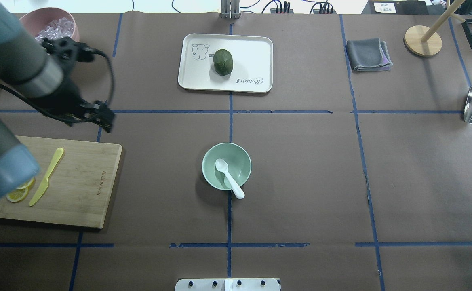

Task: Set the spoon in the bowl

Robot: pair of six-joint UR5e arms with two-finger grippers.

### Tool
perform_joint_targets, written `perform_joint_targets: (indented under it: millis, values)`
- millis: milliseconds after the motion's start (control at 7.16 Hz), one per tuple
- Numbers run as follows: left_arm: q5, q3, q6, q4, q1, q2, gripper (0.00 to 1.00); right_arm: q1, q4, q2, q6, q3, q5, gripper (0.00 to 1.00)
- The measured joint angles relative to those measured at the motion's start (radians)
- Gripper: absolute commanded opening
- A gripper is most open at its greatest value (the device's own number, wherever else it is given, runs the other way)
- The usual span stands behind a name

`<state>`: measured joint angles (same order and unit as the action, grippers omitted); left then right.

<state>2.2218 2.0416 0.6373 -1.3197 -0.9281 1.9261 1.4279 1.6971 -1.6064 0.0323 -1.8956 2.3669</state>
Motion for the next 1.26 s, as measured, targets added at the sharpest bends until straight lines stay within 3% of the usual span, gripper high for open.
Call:
perform_joint_targets:
  millis: [279, 559, 1257]
  values:
    - [0.08, -0.035, -0.292, 0.001, -0.204, -0.125, 1.0, 0.09, -0.011, -0.065, -0.118, 0.063, 0.008, 1.0]
    - [0.104, -0.112, -0.513, -0.002, -0.358, -0.207, 1.0, 0.137, -0.081, -0.108, -0.139, 0.1, 0.009, 1.0]
    - [0.113, -0.435, -0.924, -0.024, -0.627, -0.256, 1.0, 0.149, -0.137, -0.084, -0.12, 0.122, 0.009, 1.0]
